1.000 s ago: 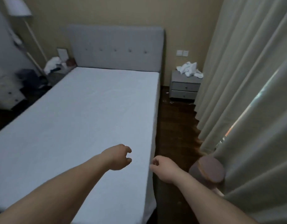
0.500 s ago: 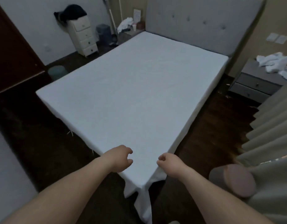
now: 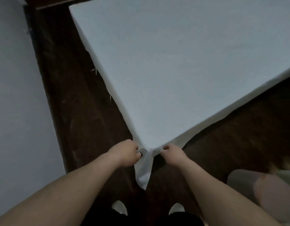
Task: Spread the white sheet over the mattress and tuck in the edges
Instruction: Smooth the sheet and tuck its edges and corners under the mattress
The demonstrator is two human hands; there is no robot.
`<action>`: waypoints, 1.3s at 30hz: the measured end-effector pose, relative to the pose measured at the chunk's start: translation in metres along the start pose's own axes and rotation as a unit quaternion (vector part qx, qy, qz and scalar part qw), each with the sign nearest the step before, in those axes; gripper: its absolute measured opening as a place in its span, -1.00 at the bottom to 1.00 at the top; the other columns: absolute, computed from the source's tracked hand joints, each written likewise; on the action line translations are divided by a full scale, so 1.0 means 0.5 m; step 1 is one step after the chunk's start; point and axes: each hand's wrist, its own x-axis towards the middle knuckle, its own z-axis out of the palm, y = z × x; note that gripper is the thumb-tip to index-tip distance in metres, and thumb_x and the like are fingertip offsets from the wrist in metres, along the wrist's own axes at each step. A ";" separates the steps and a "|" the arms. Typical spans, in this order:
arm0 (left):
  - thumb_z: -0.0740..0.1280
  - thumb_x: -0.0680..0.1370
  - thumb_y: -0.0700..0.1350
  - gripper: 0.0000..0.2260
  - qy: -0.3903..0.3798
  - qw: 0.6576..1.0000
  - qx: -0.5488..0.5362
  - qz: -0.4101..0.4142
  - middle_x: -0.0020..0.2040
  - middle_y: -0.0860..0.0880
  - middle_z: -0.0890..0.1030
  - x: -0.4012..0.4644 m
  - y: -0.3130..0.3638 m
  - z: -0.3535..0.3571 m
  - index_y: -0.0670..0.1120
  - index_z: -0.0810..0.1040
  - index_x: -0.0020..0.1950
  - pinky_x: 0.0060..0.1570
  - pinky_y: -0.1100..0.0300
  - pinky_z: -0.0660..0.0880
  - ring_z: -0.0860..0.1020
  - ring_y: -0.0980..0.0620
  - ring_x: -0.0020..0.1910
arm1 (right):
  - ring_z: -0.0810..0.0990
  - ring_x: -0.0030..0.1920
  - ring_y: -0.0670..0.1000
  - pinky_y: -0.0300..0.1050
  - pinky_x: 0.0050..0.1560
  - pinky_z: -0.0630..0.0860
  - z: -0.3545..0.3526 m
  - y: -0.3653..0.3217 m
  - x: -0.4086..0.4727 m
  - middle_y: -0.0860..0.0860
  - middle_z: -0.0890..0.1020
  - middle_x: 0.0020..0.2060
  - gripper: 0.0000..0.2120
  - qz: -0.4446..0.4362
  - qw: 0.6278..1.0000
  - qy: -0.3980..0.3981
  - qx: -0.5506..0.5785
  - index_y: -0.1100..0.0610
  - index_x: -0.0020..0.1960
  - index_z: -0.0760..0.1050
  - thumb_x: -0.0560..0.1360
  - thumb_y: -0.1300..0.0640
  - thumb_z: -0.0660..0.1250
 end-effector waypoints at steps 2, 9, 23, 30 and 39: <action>0.29 0.59 0.06 -0.72 0.010 1.000 -0.004 0.007 -0.10 -0.06 0.66 0.078 -0.016 0.077 -0.11 0.67 -0.01 -0.15 -0.03 0.62 0.66 -0.06 -0.16 | 0.63 0.09 0.08 -0.01 0.06 0.53 0.052 0.048 0.085 0.04 0.66 0.11 -0.74 -0.011 0.998 0.047 0.033 0.13 0.21 0.59 0.60 0.05 0.28; 0.31 0.51 0.38 -0.54 0.099 0.995 0.009 0.023 -0.28 0.02 0.57 0.345 -0.073 0.321 -0.01 0.50 -0.26 -0.24 0.07 0.58 0.58 0.03 -0.29 | 0.55 -0.27 -0.05 -0.24 -0.37 0.42 0.203 0.199 0.380 -0.02 0.62 -0.27 -0.85 -0.078 0.996 0.026 -0.034 0.11 -0.17 0.63 0.55 0.13 0.35; 0.27 0.53 0.09 -0.82 0.232 0.967 -0.015 0.100 -0.16 -0.02 0.54 0.437 -0.133 0.479 0.01 0.48 -0.17 -0.38 0.17 0.37 0.53 0.03 -0.27 | 0.66 -0.12 0.06 -0.18 -0.24 0.50 0.325 0.305 0.462 0.15 0.73 -0.01 -0.85 -0.113 0.982 0.019 0.151 0.18 0.03 0.67 0.55 0.14 0.36; 0.36 0.53 -0.08 -0.79 0.311 0.943 -0.108 0.048 -0.19 0.02 0.51 0.456 -0.122 0.523 -0.04 0.37 0.07 -0.30 0.08 0.53 0.56 -0.04 -0.24 | 0.65 -0.09 0.14 0.06 -0.04 0.58 0.317 0.318 0.480 0.15 0.70 -0.18 -0.81 -0.157 0.974 0.135 0.088 0.24 -0.09 0.68 0.51 0.12 0.40; 0.25 0.60 -0.20 -0.69 0.234 0.960 -0.141 0.055 0.05 -0.09 0.56 0.433 -0.116 0.548 -0.11 0.37 0.34 0.02 -0.05 0.62 0.58 -0.08 -0.05 | 0.50 0.29 0.25 0.08 0.32 0.46 0.291 0.326 0.465 0.16 0.58 0.20 -0.63 -0.072 0.950 0.294 0.072 0.11 0.24 0.53 0.50 -0.04 0.34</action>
